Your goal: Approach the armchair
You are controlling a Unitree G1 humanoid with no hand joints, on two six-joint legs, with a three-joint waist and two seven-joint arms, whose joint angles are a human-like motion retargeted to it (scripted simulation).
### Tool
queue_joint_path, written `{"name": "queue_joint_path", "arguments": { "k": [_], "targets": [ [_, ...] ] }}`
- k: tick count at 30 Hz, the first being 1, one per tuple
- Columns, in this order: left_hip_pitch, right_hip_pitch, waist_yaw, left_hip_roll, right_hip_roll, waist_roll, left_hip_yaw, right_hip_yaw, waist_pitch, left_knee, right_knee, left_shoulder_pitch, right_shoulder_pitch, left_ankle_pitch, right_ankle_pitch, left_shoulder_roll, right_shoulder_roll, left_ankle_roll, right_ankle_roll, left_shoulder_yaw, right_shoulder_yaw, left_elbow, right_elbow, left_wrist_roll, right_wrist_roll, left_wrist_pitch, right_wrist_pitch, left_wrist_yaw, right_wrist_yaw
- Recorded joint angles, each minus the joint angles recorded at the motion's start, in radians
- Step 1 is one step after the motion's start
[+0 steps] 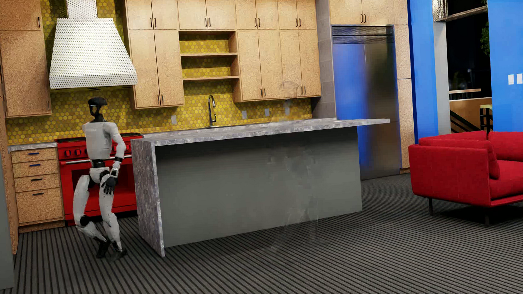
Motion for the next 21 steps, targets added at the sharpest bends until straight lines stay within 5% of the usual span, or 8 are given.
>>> {"name": "queue_joint_path", "arguments": {
  "k": [5, 9, 11, 13, 15, 17, 19, 21],
  "targets": [
    [0.201, -0.059, 0.023, 0.023, 0.028, 0.018, 0.0, 0.0, 0.038, -0.02, -0.646, -0.025, -0.052, -0.097, 0.263, -0.016, -0.019, 0.0, 0.0, 0.143, -0.187, -0.172, -0.081, 0.0, 0.0, 0.0, 0.0, 0.0, 0.0],
    [0.329, -0.042, 0.043, 0.095, 0.036, 0.046, 0.0, 0.0, 0.03, -0.01, -0.562, 0.076, -0.094, 0.0, 0.353, -0.02, -0.063, 0.0, 0.0, 0.0, -0.33, -0.032, -0.109, 0.0, 0.0, 0.0, 0.0, 0.0, 0.0],
    [0.241, 0.036, 0.048, 0.146, 0.046, 0.076, 0.0, 0.0, 0.018, 0.18, -0.516, 0.127, -0.124, 0.215, 0.255, -0.027, -0.077, 0.0, 0.0, -0.163, -0.31, 0.131, -0.071, 0.0, 0.0, 0.0, 0.0, 0.0, 0.0],
    [-0.067, 0.09, 0.07, 0.15, 0.047, 0.101, 0.0, 0.0, -0.001, 0.6, -0.52, 0.117, -0.147, 0.368, 0.136, -0.006, -0.089, 0.0, 0.0, -0.346, -0.318, 0.196, -0.09, 0.0, 0.0, 0.0, 0.0, 0.0, 0.0],
    [-0.323, 0.115, 0.163, 0.084, 0.029, 0.083, 0.0, 0.0, -0.021, 0.791, -0.543, 0.135, -0.171, 0.353, 0.07, 0.021, -0.09, 0.0, 0.0, -0.276, -0.328, 0.158, -0.112, 0.0, 0.0, 0.0, 0.0, 0.0, 0.0],
    [-0.431, 0.221, 0.224, 0.027, 0.024, 0.068, 0.0, 0.0, -0.014, 0.602, -0.591, 0.172, -0.186, 0.373, 0.03, 0.03, -0.098, 0.0, 0.0, -0.178, -0.348, 0.097, -0.138, 0.0, 0.0, 0.0, 0.0, 0.0, 0.0],
    [-0.406, 0.36, 0.282, 0.037, 0.07, 0.093, 0.0, 0.0, 0.02, 0.25, -0.641, 0.207, -0.174, 0.515, -0.011, 0.006, -0.109, 0.0, 0.0, -0.108, -0.408, 0.059, -0.17, 0.0, 0.0, 0.0, 0.0, 0.0, 0.0],
    [-0.379, 0.433, 0.316, 0.04, 0.109, 0.117, 0.0, 0.0, 0.03, 0.049, -0.648, 0.226, -0.188, 0.398, -0.061, -0.036, -0.118, 0.0, 0.0, -0.111, -0.419, 0.044, -0.181, 0.0, 0.0, 0.0, 0.0, 0.0, 0.0]
  ]
}}
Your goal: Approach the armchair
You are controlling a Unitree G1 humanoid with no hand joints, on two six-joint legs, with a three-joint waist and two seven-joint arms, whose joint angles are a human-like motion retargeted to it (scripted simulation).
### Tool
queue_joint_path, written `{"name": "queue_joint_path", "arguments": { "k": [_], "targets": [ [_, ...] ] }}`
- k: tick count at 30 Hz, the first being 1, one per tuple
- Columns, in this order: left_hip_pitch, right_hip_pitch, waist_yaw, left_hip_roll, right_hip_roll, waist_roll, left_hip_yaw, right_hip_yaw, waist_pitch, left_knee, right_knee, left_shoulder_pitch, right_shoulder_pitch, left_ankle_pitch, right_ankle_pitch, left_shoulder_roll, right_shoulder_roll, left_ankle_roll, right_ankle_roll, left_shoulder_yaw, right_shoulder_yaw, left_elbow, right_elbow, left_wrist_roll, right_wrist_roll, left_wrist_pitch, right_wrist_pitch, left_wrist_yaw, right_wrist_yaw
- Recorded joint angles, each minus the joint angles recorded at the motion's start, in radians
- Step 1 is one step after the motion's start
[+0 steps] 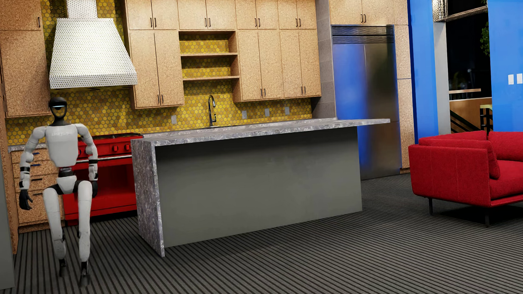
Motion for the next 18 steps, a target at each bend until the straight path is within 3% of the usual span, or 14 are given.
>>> {"name": "queue_joint_path", "arguments": {
  "k": [1, 2, 5, 6, 8, 9, 10, 13, 15, 18],
  "targets": [
    [0.017, 0.035, 0.0, -0.002, 0.016, 0.004, 0.0, 0.0, 0.0, -0.004, 0.003, 0.009, -0.006, -0.164, -0.018, -0.017, 0.001, 0.0, 0.0, -0.02, -0.001, -0.005, -0.004, 0.0, 0.0, 0.0, 0.0, 0.0, 0.0],
    [0.024, 0.064, -0.006, -0.001, 0.026, 0.001, 0.0, 0.0, -0.007, 0.014, 0.011, 0.018, -0.002, -0.196, -0.028, -0.029, 0.008, 0.0, 0.0, -0.038, -0.007, -0.008, -0.015, 0.0, 0.0, 0.0, 0.0, 0.0, 0.0],
    [0.038, 0.071, -0.008, -0.034, -0.009, -0.052, 0.0, 0.0, -0.065, 0.022, 0.102, 0.029, 0.056, -0.147, 0.022, -0.042, 0.046, 0.0, 0.0, -0.083, 0.006, 0.028, -0.023, 0.0, 0.0, 0.0, 0.0, 0.0, 0.0],
    [0.056, 0.02, -0.032, -0.057, -0.045, -0.076, 0.0, 0.0, -0.077, 0.01, 0.222, 0.011, 0.066, -0.145, 0.095, -0.037, 0.062, 0.0, 0.0, -0.09, 0.05, 0.053, 0.009, 0.0, 0.0, 0.0, 0.0, 0.0, 0.0],
    [0.114, -0.178, -0.1, -0.071, -0.14, -0.1, 0.0, 0.0, -0.097, 0.022, 0.571, -0.045, 0.085, -0.329, 0.293, -0.007, 0.079, 0.0, 0.0, -0.073, 0.148, 0.048, 0.053, 0.0, 0.0, 0.0, 0.0, 0.0, 0.0],
    [0.16, -0.254, -0.15, -0.078, -0.164, -0.097, 0.0, 0.0, -0.087, 0.016, 0.701, -0.086, 0.09, -0.374, 0.297, 0.004, 0.082, 0.0, 0.0, -0.039, 0.199, 0.037, 0.075, 0.0, 0.0, 0.0, 0.0, 0.0, 0.0],
    [0.219, -0.3, -0.185, -0.075, -0.172, -0.085, 0.0, 0.0, -0.068, 0.004, 0.76, -0.124, 0.099, -0.401, 0.225, 0.011, 0.088, 0.0, 0.0, 0.025, 0.243, 0.015, 0.102, 0.0, 0.0, 0.0, 0.0, 0.0, 0.0],
    [0.362, -0.423, -0.245, -0.055, -0.118, -0.064, 0.0, 0.0, -0.031, -0.033, 0.584, -0.191, 0.131, -0.447, 0.037, 0.03, 0.094, 0.0, 0.0, 0.263, 0.311, -0.146, 0.13, 0.0, 0.0, 0.0, 0.0, 0.0, 0.0],
    [0.421, -0.459, -0.297, -0.038, -0.071, -0.061, 0.0, 0.0, -0.011, -0.056, 0.327, -0.236, 0.132, -0.441, 0.113, 0.034, 0.09, 0.0, 0.0, 0.323, 0.286, -0.219, 0.123, 0.0, 0.0, 0.0, 0.0, 0.0, 0.0],
    [0.504, -0.495, -0.306, -0.015, -0.035, -0.06, 0.0, 0.0, 0.011, -0.072, 0.069, -0.283, 0.108, -0.446, 0.275, 0.014, 0.062, 0.0, 0.0, 0.266, 0.219, -0.182, 0.1, 0.0, 0.0, 0.0, 0.0, 0.0, 0.0]
  ]
}}
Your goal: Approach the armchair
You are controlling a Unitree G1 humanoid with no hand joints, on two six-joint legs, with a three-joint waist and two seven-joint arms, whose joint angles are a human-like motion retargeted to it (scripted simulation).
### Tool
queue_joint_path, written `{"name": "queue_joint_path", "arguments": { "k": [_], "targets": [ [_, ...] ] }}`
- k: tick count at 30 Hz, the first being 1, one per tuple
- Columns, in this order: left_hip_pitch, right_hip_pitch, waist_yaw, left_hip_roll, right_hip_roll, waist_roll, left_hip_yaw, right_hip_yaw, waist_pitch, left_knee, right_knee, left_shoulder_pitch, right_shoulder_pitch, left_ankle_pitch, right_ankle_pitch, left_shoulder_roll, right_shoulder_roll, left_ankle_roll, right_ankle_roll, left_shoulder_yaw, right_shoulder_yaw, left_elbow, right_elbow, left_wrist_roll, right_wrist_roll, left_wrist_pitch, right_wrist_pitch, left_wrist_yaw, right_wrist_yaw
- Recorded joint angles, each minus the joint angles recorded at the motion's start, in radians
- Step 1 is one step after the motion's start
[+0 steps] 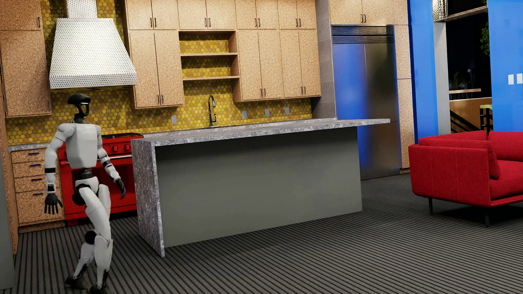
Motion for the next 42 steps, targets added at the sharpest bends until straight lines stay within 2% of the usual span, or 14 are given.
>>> {"name": "queue_joint_path", "arguments": {
  "k": [4, 9, 11, 13, 18, 21, 24, 27, 30, 32, 34, 37, 39, 42],
  "targets": [
    [0.122, -0.026, -0.006, 0.006, 0.049, -0.028, 0.0, 0.0, 0.008, 0.0, -0.036, 0.084, -0.034, 0.001, 0.032, -0.002, -0.026, 0.0, 0.0, -0.225, -0.172, 0.146, -0.059, 0.0, 0.0, 0.0, 0.0, 0.0, 0.0],
    [0.019, 0.089, -0.06, 0.082, 0.031, 0.076, 0.0, 0.0, -0.022, 0.267, 0.058, 0.241, -0.044, 0.331, -0.121, -0.027, -0.052, 0.0, 0.0, -0.575, -0.169, 0.317, -0.032, 0.0, 0.0, 0.0, 0.0, 0.0, 0.0],
    [-0.277, 0.126, -0.01, 0.069, 0.008, 0.093, 0.0, 0.0, -0.055, 0.639, 0.04, 0.231, -0.061, 0.459, -0.198, -0.005, -0.036, 0.0, 0.0, -0.503, -0.131, 0.291, -0.028, 0.0, 0.0, 0.0, 0.0, 0.0, 0.0],
    [-0.481, 0.216, 0.075, 0.038, -0.016, 0.059, 0.0, 0.0, -0.062, 0.843, -0.007, 0.219, -0.082, 0.32, -0.231, 0.007, -0.01, 0.0, 0.0, -0.338, -0.11, 0.243, -0.044, 0.0, 0.0, 0.0, 0.0, 0.0, 0.0],
    [-0.571, 0.494, 0.206, -0.016, -0.004, 0.012, 0.0, 0.0, -0.003, 0.213, -0.083, 0.225, -0.107, 0.476, -0.278, -0.039, -0.002, 0.0, 0.0, -0.053, -0.22, 0.087, -0.119, 0.0, 0.0, 0.0, 0.0, 0.0, 0.0],
    [-0.568, 0.608, 0.217, 0.027, 0.038, 0.014, 0.0, 0.0, 0.006, 0.034, -0.087, 0.239, -0.101, 0.202, -0.299, -0.043, -0.013, 0.0, 0.0, -0.09, -0.259, 0.081, -0.148, 0.0, 0.0, 0.0, 0.0, 0.0, 0.0],
    [-0.626, 0.644, 0.229, -0.008, -0.031, -0.047, 0.0, 0.0, -0.039, 0.115, -0.023, 0.24, -0.015, 0.509, -0.208, -0.038, 0.005, 0.0, 0.0, -0.214, -0.294, 0.215, -0.156, 0.0, 0.0, 0.0, 0.0, 0.0, 0.0],
    [-0.541, 0.359, 0.143, -0.067, -0.183, -0.125, 0.0, 0.0, -0.108, 0.118, 0.414, 0.241, 0.029, 0.38, 0.149, -0.009, 0.024, 0.0, 0.0, -0.429, -0.18, 0.324, -0.077, 0.0, 0.0, 0.0, 0.0, 0.0, 0.0],
    [-0.296, 0.109, 0.024, -0.07, -0.193, -0.09, 0.0, 0.0, -0.065, 0.055, 0.735, 0.136, 0.052, 0.163, -0.121, 0.012, 0.021, 0.0, 0.0, -0.567, -0.061, 0.337, -0.013, 0.0, 0.0, 0.0, 0.0, 0.0, 0.0],
    [-0.087, 0.054, -0.015, -0.015, -0.138, -0.042, 0.0, 0.0, -0.01, 0.04, 0.625, 0.107, 0.076, -0.013, -0.263, 0.03, 0.027, 0.0, 0.0, -0.384, 0.032, 0.275, 0.035, 0.0, 0.0, 0.0, 0.0, 0.0, 0.0],
    [0.01, 0.004, -0.048, 0.008, -0.1, -0.014, 0.0, 0.0, 0.017, 0.028, 0.344, 0.073, 0.069, -0.058, -0.221, 0.036, 0.037, 0.0, 0.0, -0.145, 0.099, 0.164, 0.054, 0.0, 0.0, 0.0, 0.0, 0.0, 0.0],
    [0.124, 0.018, -0.057, 0.022, -0.077, -0.005, 0.0, 0.0, 0.031, 0.024, -0.074, 0.022, 0.065, -0.061, 0.005, 0.045, 0.046, 0.0, 0.0, 0.039, 0.038, -0.003, 0.0, 0.0, 0.0, 0.0, 0.0, 0.0, 0.0],
    [0.206, 0.008, -0.049, 0.045, -0.07, 0.009, 0.0, 0.0, 0.038, 0.017, -0.041, 0.027, 0.045, -0.027, -0.028, 0.043, 0.033, 0.0, 0.0, 0.057, -0.007, -0.069, -0.029, 0.0, 0.0, 0.0, 0.0, 0.0, 0.0],
    [0.217, 0.039, -0.072, 0.115, -0.036, 0.061, 0.0, 0.0, 0.011, 0.081, 0.085, 0.094, -0.013, 0.256, -0.048, -0.006, 0.003, 0.0, 0.0, -0.042, -0.079, 0.03, 0.0, 0.0, 0.0, 0.0, 0.0, 0.0, 0.0]
  ]
}}
